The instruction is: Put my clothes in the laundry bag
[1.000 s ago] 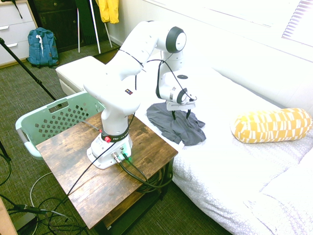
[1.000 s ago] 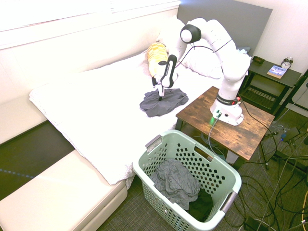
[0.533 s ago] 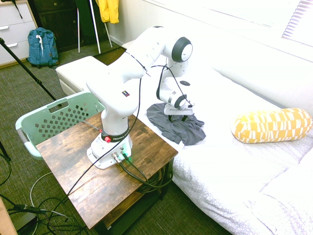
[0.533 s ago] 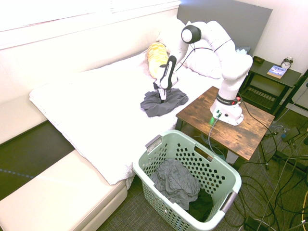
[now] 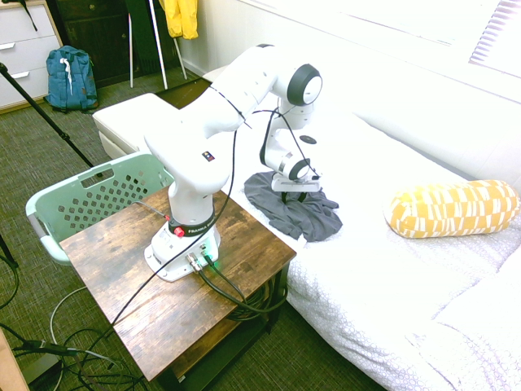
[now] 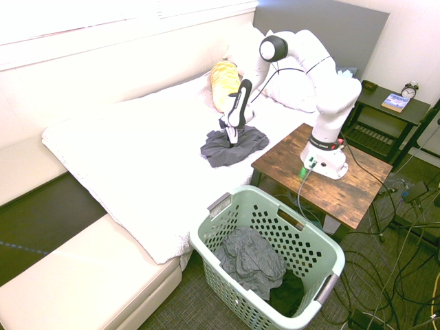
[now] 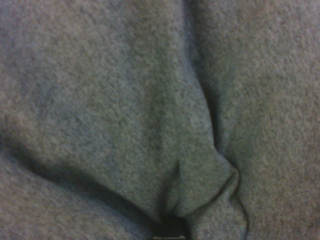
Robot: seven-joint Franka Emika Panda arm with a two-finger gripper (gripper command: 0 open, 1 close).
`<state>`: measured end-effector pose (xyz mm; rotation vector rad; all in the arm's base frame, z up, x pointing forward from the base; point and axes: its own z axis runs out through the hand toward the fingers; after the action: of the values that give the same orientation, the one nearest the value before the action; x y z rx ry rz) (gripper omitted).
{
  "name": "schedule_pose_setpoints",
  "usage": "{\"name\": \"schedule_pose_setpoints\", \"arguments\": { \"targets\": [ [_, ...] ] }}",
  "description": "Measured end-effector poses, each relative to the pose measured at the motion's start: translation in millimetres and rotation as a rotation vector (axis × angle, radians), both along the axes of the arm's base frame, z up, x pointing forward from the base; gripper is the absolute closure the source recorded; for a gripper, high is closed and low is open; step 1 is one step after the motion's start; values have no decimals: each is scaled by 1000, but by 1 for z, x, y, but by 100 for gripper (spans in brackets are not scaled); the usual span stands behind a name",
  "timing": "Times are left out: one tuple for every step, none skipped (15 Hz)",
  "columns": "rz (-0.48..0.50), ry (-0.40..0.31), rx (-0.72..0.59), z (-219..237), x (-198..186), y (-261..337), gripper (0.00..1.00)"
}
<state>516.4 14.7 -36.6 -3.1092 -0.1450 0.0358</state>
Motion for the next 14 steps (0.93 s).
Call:
{"name": "schedule_pose_setpoints", "arguments": {
  "targets": [
    [-1,4,4,0,0,0,100],
    [-1,3,6,0,1,-1,100],
    [-1,3,6,0,1,-2,100],
    [0,4,7,0,1,-1,100],
    [-1,4,7,0,1,-2,100],
    [-2,3,7,0,1,-2,100],
    [-2,4,8,0,2,-2,100],
    [-2,5,8,1,3,-2,100],
    [-3,7,7,2,4,-2,100],
    [-9,10,7,3,5,-3,100],
    [-21,14,9,6,6,-3,100],
    [-31,14,9,9,6,-4,100],
    [-45,13,9,12,6,-6,100],
    [-80,21,4,17,6,-9,100]
  ]
}}
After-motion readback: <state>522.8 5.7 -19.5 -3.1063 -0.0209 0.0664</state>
